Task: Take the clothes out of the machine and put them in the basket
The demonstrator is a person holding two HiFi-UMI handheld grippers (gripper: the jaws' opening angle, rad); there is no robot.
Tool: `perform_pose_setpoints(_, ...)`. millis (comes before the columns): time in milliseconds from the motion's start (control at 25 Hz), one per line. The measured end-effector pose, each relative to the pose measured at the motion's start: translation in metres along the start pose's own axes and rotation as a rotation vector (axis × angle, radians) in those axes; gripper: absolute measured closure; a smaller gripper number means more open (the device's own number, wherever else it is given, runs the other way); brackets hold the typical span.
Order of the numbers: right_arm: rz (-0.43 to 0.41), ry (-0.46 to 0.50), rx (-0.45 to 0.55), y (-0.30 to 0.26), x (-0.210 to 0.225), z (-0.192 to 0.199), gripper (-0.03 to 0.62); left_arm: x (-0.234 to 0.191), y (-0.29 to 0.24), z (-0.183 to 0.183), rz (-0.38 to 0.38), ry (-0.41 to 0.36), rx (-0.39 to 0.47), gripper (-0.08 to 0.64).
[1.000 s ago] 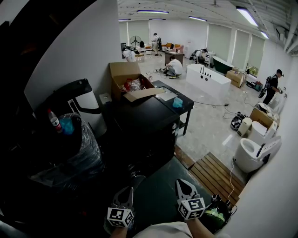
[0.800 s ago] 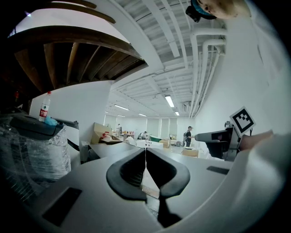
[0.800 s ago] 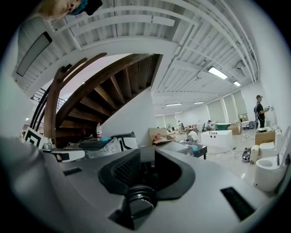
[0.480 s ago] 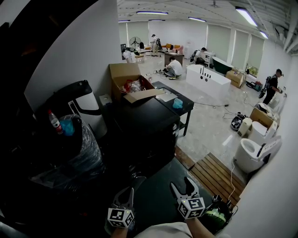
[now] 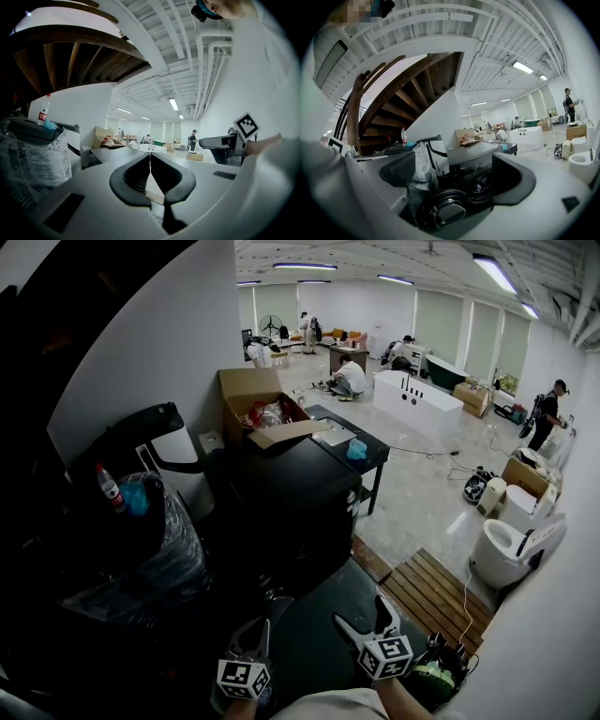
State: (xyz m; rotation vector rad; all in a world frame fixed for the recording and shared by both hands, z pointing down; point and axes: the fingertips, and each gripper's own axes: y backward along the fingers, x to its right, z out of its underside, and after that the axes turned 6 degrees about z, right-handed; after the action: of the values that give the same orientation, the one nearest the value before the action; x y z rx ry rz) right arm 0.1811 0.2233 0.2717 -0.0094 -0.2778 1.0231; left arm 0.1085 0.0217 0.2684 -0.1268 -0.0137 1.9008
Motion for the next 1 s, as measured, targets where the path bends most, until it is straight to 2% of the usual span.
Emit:
perform_pose_setpoints(520, 0.021, 0.016, -0.001, 0.000, -0.003, -0.003, 0.098, -0.002, 0.001, 0.001, 0.019, -0.003, -0.010, 0.538)
perform_pose_setpoints(1000, 0.021, 0.003, -0.007, -0.008, 0.013, 0.001, 0.107, -0.002, -0.017, 0.007, 0.023, -0.010, -0.032, 0.538)
